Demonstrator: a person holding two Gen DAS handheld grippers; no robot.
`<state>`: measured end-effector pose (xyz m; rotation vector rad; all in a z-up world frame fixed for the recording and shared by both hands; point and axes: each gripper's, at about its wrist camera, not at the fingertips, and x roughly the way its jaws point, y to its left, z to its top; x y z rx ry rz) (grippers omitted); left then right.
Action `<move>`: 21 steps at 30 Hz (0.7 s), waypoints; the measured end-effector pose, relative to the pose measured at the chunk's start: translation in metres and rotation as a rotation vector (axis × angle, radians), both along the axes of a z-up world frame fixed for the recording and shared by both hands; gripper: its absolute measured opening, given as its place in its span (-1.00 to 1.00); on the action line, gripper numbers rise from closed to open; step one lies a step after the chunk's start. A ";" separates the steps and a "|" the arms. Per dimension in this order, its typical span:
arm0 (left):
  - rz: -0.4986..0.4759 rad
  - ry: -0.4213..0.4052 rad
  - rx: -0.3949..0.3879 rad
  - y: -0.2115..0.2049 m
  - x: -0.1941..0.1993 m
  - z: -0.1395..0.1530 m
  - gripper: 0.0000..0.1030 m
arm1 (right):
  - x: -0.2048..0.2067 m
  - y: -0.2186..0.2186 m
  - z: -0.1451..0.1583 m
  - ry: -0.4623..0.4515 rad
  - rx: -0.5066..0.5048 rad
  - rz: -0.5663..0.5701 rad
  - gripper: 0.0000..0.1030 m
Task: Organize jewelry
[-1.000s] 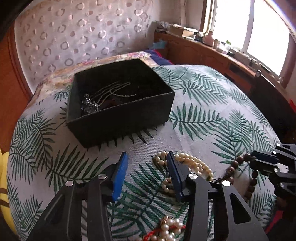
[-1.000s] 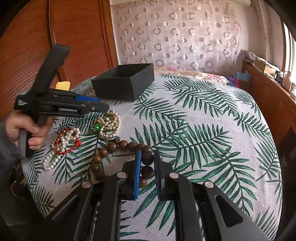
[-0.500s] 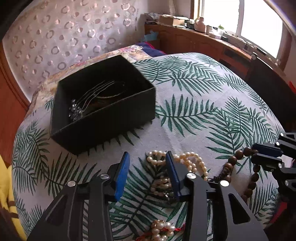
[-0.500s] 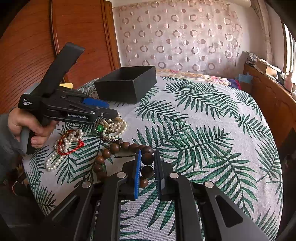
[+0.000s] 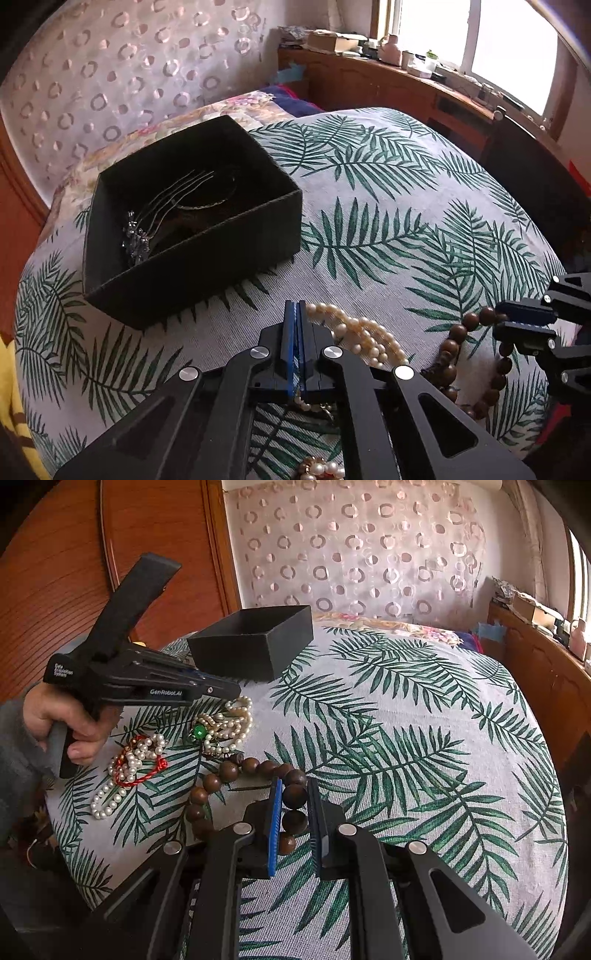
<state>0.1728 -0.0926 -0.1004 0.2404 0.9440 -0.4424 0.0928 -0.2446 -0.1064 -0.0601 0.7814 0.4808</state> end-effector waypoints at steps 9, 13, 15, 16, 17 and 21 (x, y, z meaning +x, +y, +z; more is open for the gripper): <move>-0.038 -0.009 0.024 -0.007 -0.008 -0.001 -0.89 | 0.000 0.001 0.000 -0.003 0.002 0.001 -0.70; -0.059 -0.019 0.063 -0.014 -0.008 -0.005 -0.68 | 0.000 0.001 -0.001 -0.005 0.003 -0.001 -0.70; -0.066 -0.019 0.059 -0.015 -0.004 -0.005 -0.68 | 0.001 0.001 -0.001 -0.006 0.005 -0.004 -0.70; -0.070 -0.017 0.053 -0.015 -0.003 -0.005 -0.70 | 0.000 0.001 -0.002 -0.006 0.006 -0.004 -0.70; -0.078 -0.007 0.041 -0.015 -0.001 -0.005 -0.86 | 0.001 0.002 -0.002 -0.006 0.007 -0.004 -0.70; -0.086 -0.007 0.036 -0.015 -0.002 -0.005 -0.92 | -0.001 -0.001 -0.001 -0.007 0.003 -0.002 -0.70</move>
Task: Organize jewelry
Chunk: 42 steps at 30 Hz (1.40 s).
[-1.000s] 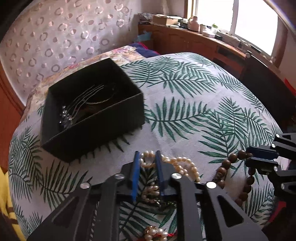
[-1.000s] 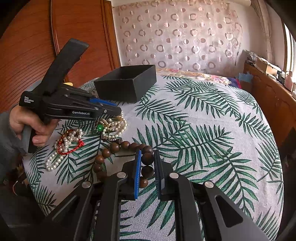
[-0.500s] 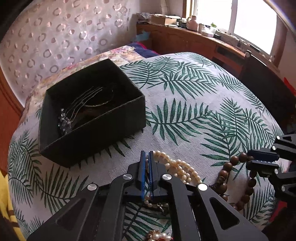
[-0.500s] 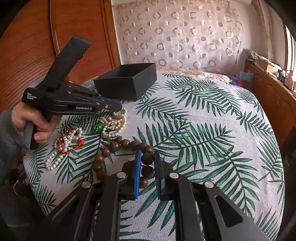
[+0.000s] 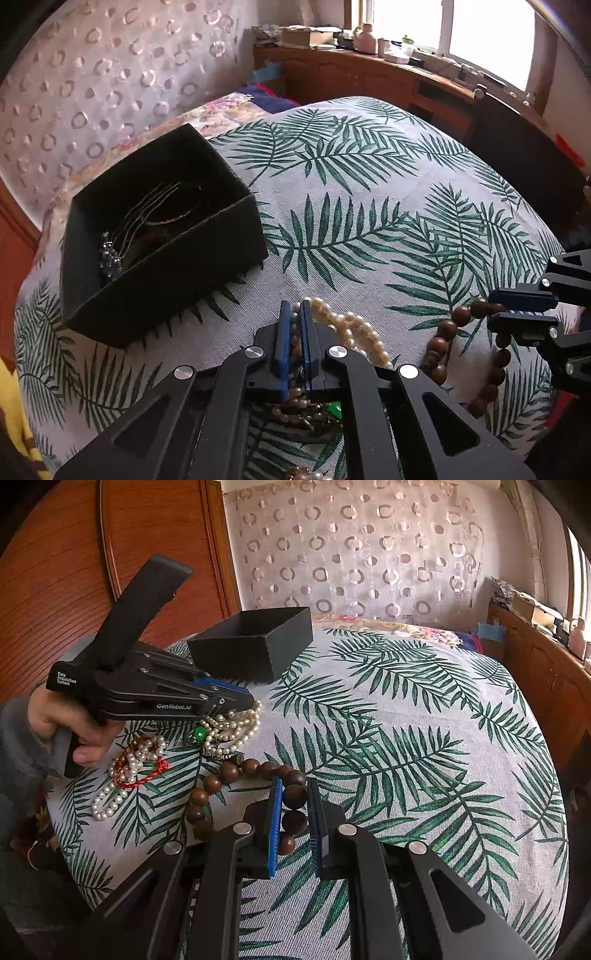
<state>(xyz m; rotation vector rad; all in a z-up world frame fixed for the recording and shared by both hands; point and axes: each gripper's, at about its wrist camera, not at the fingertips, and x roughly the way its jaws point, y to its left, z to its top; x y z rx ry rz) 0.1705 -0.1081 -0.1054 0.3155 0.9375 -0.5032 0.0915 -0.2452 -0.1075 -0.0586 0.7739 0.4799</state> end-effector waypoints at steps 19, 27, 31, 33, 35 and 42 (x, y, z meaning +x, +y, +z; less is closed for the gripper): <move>0.090 -0.243 -0.261 0.043 -0.029 0.097 -0.92 | 0.017 0.023 0.062 -0.122 -0.004 0.074 -0.71; 0.099 -0.310 -0.312 0.060 -0.019 0.136 -0.92 | 0.044 0.036 0.094 -0.186 -0.012 0.099 -0.71; 0.107 -0.341 -0.328 0.066 -0.011 0.151 -0.92 | 0.060 0.043 0.109 -0.212 -0.005 0.114 -0.71; 0.115 -0.354 -0.332 0.069 -0.007 0.157 -0.92 | 0.067 0.046 0.115 -0.223 -0.001 0.120 -0.71; 0.126 -0.363 -0.339 0.074 -0.002 0.162 -0.92 | 0.075 0.049 0.123 -0.236 0.005 0.129 -0.71; 0.147 -0.385 -0.353 0.083 0.017 0.183 -0.92 | 0.102 0.054 0.145 -0.256 0.018 0.144 -0.71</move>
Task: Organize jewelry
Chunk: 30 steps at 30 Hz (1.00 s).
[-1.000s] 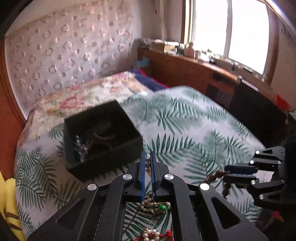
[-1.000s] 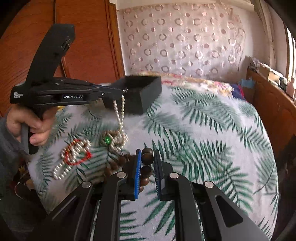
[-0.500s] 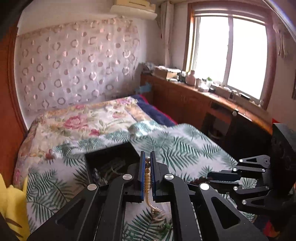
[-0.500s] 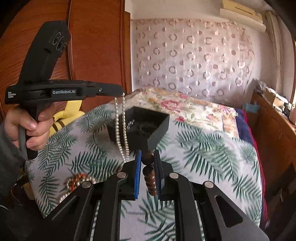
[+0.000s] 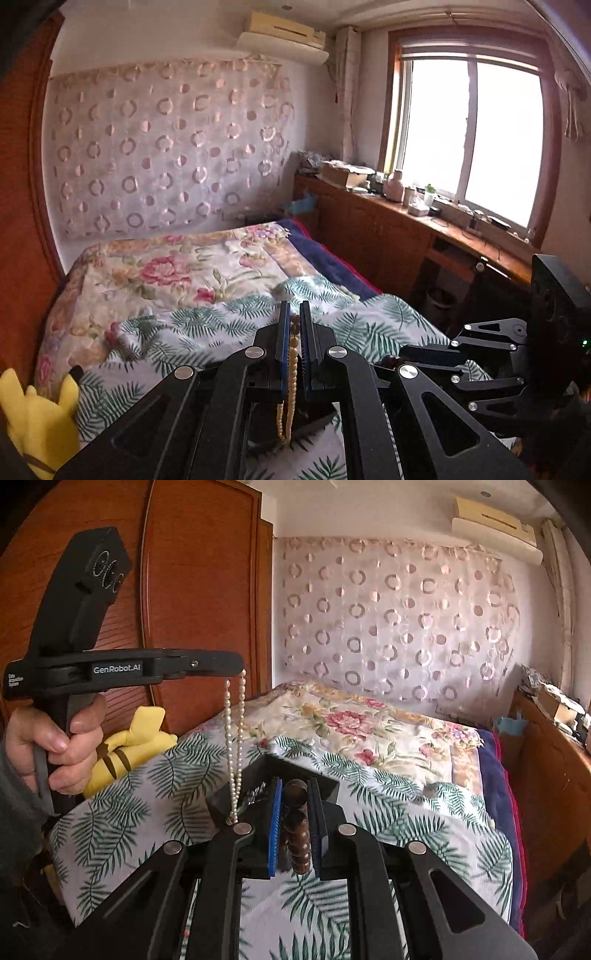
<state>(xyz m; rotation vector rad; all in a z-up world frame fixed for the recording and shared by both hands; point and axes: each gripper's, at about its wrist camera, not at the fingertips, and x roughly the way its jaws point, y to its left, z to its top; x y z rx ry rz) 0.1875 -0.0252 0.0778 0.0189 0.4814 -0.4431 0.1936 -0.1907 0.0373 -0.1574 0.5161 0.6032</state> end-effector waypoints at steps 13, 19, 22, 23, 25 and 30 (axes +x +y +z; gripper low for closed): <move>0.029 -0.066 0.012 0.007 0.018 0.035 -0.92 | 0.033 0.015 0.024 -0.035 0.014 0.042 -0.71; 0.057 -0.002 0.026 0.014 0.035 0.003 -0.92 | 0.052 0.023 0.008 0.013 0.025 0.056 -0.71; 0.071 0.055 0.026 0.020 0.043 -0.024 -0.92 | 0.059 0.029 -0.006 0.045 0.020 0.066 -0.71; 0.075 0.070 0.026 0.021 0.045 -0.031 -0.92 | 0.061 0.032 -0.010 0.055 0.017 0.070 -0.71; 0.081 0.105 0.023 0.026 0.049 -0.047 -0.92 | 0.063 0.036 -0.018 0.071 0.012 0.075 -0.71; 0.087 0.155 0.026 0.031 0.051 -0.076 -0.92 | 0.067 0.045 -0.039 0.123 0.003 0.086 -0.71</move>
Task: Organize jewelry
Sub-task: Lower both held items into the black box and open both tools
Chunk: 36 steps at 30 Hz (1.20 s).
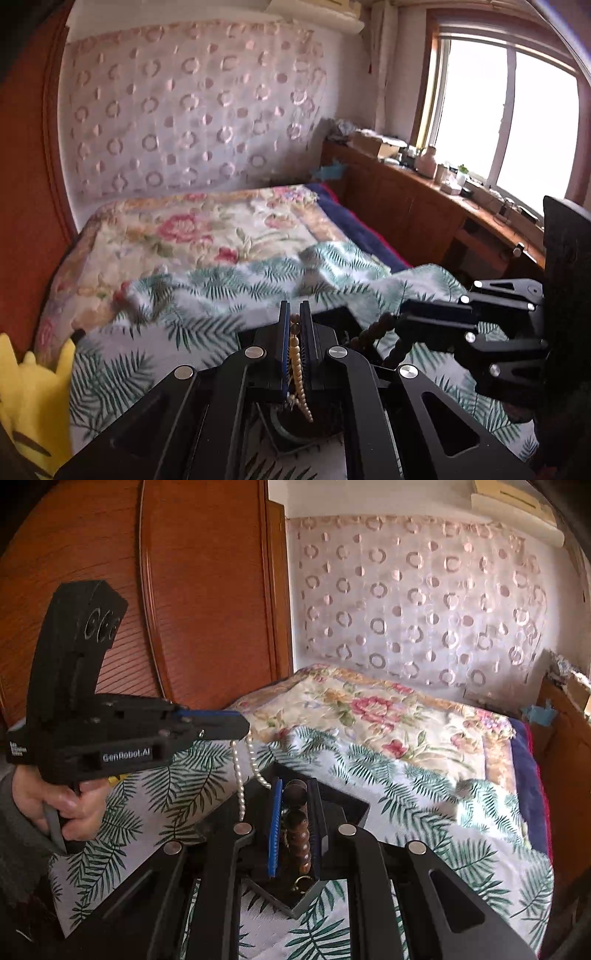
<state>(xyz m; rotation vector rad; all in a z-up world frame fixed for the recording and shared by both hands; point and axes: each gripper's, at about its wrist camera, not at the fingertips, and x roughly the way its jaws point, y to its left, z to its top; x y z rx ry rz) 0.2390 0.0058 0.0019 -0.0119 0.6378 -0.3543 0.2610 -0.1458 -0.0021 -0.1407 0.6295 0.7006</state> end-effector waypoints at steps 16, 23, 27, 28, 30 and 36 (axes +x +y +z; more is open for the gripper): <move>-0.001 0.086 -0.008 0.001 -0.004 -0.046 -0.91 | 0.007 0.019 -0.048 0.108 -0.040 0.010 -0.71; 0.005 0.091 -0.012 0.007 -0.006 -0.050 -0.91 | 0.004 0.011 -0.041 0.101 -0.002 -0.015 -0.46; 0.000 0.094 -0.014 0.005 -0.007 -0.049 -0.91 | 0.002 -0.001 -0.033 0.094 0.011 -0.041 -0.37; -0.004 0.094 -0.014 0.003 -0.009 -0.049 -0.91 | -0.001 -0.005 -0.033 0.093 0.010 -0.049 -0.37; -0.018 0.091 -0.016 -0.001 -0.012 -0.047 -0.91 | -0.005 -0.011 -0.033 0.092 0.009 -0.062 -0.37; -0.033 0.074 -0.021 -0.012 -0.022 -0.040 -0.83 | -0.021 -0.031 -0.040 0.108 0.010 -0.107 -0.37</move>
